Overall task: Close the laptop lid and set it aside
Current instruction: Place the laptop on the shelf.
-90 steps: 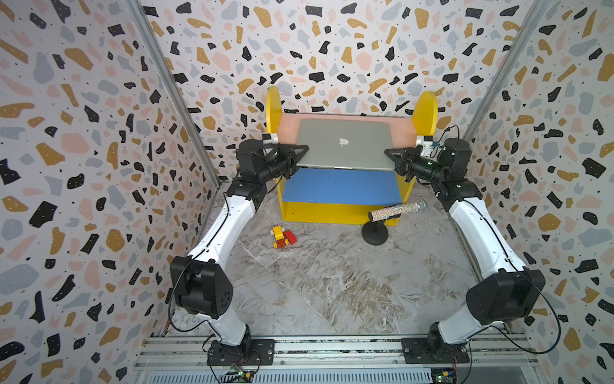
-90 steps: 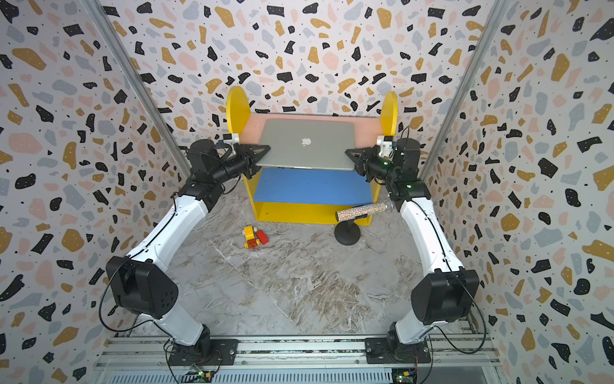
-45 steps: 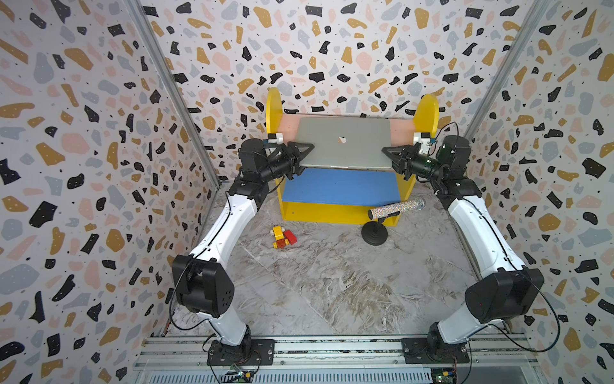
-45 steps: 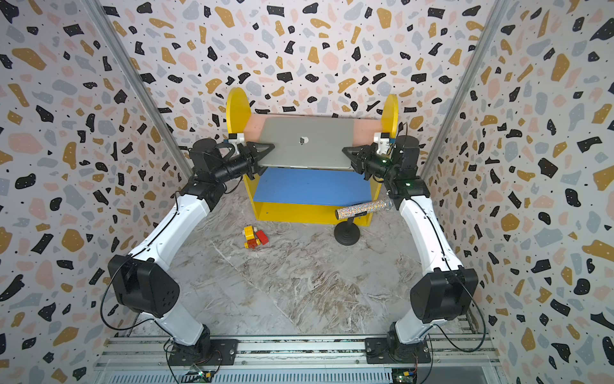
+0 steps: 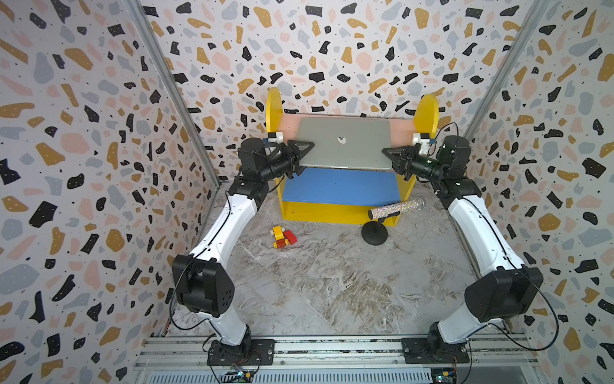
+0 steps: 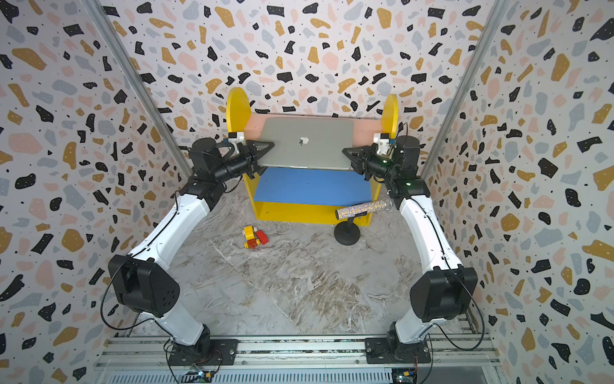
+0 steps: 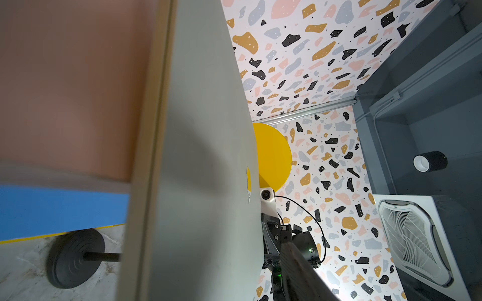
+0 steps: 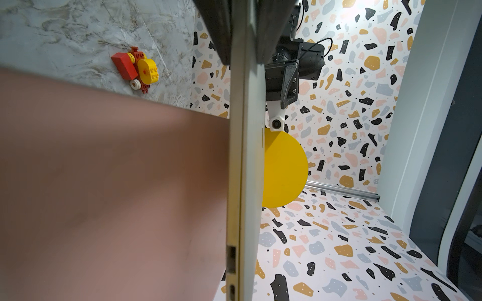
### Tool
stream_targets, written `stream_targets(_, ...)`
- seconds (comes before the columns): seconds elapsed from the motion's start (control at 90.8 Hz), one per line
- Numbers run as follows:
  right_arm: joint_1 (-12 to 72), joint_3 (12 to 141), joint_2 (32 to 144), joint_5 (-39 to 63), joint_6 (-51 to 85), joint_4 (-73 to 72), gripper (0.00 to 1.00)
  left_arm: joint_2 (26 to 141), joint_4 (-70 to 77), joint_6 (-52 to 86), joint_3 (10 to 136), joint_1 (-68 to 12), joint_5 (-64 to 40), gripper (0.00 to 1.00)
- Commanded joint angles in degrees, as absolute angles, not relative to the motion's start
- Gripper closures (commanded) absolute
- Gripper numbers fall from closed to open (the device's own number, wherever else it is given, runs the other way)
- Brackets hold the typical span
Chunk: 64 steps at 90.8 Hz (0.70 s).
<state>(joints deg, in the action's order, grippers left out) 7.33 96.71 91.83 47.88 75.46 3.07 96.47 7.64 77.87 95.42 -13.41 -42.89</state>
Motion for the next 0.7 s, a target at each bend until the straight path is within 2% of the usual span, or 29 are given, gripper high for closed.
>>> stream_targets(0.0,6.60,96.96,89.36,49.97,74.30,1.26,0.82,95.43,11.03,77.50,98.32,-14.41,-44.85,0.40)
stream_targets(0.363,4.03,96.70,88.04,49.65,73.89,4.24,0.68,95.37,10.02,77.49,98.47,-14.15,-44.64,0.40)
stream_targets(0.694,2.27,96.72,86.71,49.04,72.26,7.58,0.60,95.29,8.72,77.39,99.27,-14.24,-43.76,0.40)
